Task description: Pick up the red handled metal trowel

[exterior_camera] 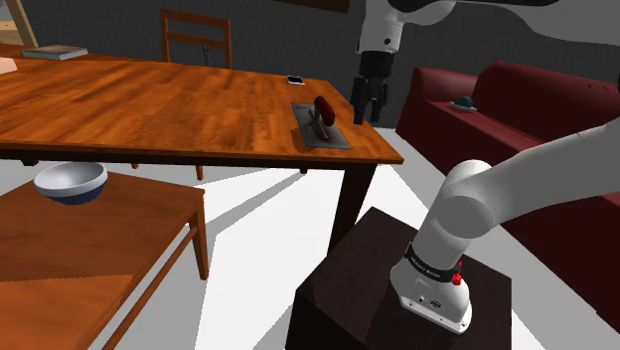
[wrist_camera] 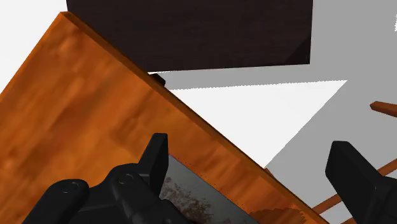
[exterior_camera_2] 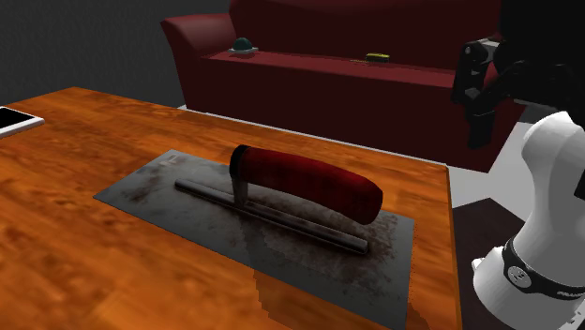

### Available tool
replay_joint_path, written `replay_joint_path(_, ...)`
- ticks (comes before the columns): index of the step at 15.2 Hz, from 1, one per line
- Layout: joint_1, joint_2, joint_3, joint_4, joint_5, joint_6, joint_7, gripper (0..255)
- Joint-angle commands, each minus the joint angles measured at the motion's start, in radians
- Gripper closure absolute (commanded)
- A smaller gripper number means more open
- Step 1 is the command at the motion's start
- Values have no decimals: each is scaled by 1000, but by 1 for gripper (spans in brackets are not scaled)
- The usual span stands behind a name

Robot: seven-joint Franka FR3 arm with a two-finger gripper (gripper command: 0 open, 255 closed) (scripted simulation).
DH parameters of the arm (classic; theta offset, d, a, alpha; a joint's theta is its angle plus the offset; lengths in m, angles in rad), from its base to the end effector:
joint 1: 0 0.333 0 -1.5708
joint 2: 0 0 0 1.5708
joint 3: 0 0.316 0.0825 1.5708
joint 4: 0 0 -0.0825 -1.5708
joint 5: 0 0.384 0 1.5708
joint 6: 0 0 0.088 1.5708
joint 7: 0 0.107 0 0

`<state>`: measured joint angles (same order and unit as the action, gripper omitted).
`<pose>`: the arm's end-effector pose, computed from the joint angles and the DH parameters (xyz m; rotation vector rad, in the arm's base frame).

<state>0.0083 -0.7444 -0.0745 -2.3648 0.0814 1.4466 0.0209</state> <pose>0.3023 -0.0162 0.5642 -2.9951 0.0899 0.2607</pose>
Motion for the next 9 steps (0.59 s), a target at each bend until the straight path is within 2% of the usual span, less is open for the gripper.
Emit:
replay_joint_path(1, 0, 0, 0, 0, 0, 0, 0, 0)
replay_joint_path(9, -51, 227, 6, 119, -70, 199, 68, 0)
